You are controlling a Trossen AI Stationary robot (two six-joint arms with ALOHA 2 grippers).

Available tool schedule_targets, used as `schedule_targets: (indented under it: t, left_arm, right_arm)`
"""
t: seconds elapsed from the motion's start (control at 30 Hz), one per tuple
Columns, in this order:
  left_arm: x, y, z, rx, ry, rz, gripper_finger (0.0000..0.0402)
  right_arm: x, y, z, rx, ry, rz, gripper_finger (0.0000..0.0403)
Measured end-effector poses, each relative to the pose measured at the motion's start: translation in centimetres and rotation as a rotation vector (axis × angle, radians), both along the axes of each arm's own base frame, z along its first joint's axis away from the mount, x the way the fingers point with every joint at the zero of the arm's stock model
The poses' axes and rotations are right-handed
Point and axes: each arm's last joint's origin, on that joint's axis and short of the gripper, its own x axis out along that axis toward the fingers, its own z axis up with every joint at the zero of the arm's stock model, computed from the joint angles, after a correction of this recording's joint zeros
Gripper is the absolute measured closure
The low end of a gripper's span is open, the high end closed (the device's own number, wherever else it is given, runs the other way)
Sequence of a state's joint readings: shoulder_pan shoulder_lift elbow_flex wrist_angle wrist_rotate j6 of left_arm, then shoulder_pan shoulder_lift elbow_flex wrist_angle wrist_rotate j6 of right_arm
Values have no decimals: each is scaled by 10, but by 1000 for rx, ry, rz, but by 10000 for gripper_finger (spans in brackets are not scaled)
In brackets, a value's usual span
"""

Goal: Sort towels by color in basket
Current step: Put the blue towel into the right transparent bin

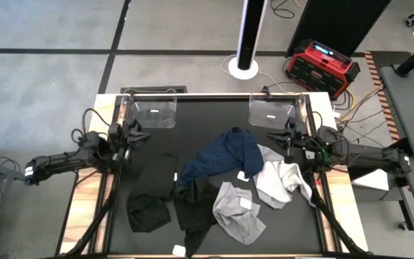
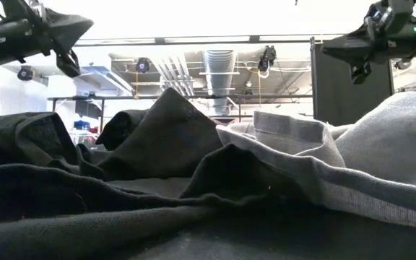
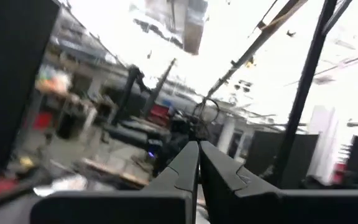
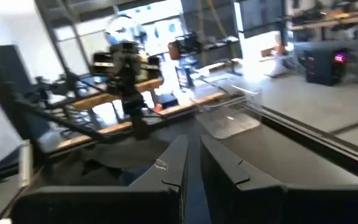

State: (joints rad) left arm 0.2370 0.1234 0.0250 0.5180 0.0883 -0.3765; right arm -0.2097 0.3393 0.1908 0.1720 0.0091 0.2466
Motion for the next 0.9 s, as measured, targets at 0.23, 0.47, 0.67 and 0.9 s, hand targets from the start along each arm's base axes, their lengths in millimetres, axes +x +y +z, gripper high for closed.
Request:
schedule_targets:
  t: [0.23, 0.47, 0.67, 0.9]
  left_arm:
    - [1, 2, 1, -61, -21, 32, 402]
    - [13, 4, -9, -155, 81, 1, 402]
    - [22, 6, -11, -139, 101, 30, 402]
    - [29, 8, -13, -108, 127, 44, 402]
  right_arm:
    - [31, -12, 1, 65, 186, -174, 369]
    - [56, -23, 4, 137, 445, -295, 369]
    - [83, -35, 11, 146, 552, -320, 369]
    - [105, -40, 10, 32, 646, -268, 369]
